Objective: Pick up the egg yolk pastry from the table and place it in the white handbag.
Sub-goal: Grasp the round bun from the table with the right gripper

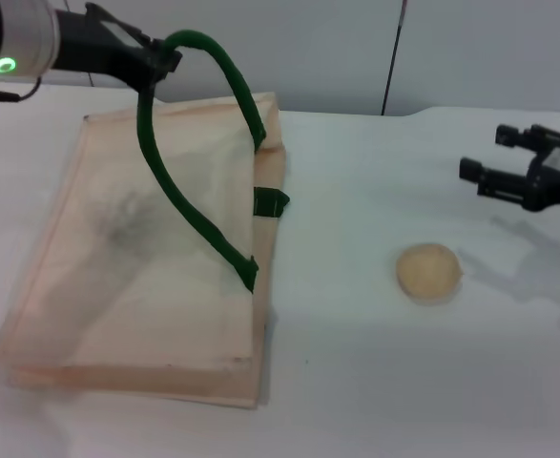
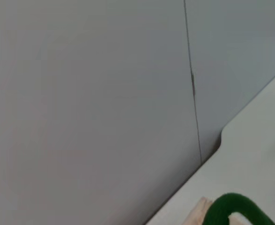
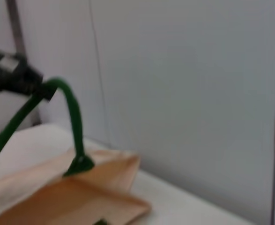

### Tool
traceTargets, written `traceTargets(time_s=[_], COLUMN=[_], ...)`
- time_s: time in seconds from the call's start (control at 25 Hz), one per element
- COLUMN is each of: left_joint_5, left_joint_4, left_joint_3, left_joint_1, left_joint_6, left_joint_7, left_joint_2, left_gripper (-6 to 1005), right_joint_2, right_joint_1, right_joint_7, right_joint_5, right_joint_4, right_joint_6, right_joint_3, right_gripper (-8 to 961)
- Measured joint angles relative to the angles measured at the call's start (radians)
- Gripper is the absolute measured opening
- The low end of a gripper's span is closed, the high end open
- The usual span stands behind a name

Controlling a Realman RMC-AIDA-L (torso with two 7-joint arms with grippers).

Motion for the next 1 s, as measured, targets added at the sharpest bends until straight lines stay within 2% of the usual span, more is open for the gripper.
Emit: traceTargets(time_s=[0.24, 0.48, 0.68, 1.0], left_joint_5=[-0.003, -0.004, -0.006, -0.018], left_joint_4=[0.095, 0.178, 0.237, 0.319], left_joint_3=[-0.001, -0.004, -0.006, -0.006], left_joint_1=[0.016, 0.023, 0.034, 0.05], left_joint_6=[-0.041, -0.076, -0.105, -0.143], left_joint_7=[-0.022, -0.046, -0.059, -0.078], left_joint_2=[0.0, 0.001, 0.001, 0.001], left_gripper=[102, 103, 103, 102], right_joint_2=[-0.004, -0.005, -0.018, -0.019], right_joint_1=[0.001, 0.041, 0.107, 0.136], right_joint_7=[0.111, 0.14, 0.144, 0.186], right_joint_5=[-0.15, -0.24, -0.315, -0.377], right_joint_4=[0.05, -0.008, -0.103, -0.141], right_joint_6=[0.08, 0.086, 0.043, -0.04], right_joint_3=[0.005, -0.003, 0.004, 0.004], right_gripper=[823, 841, 870, 891])
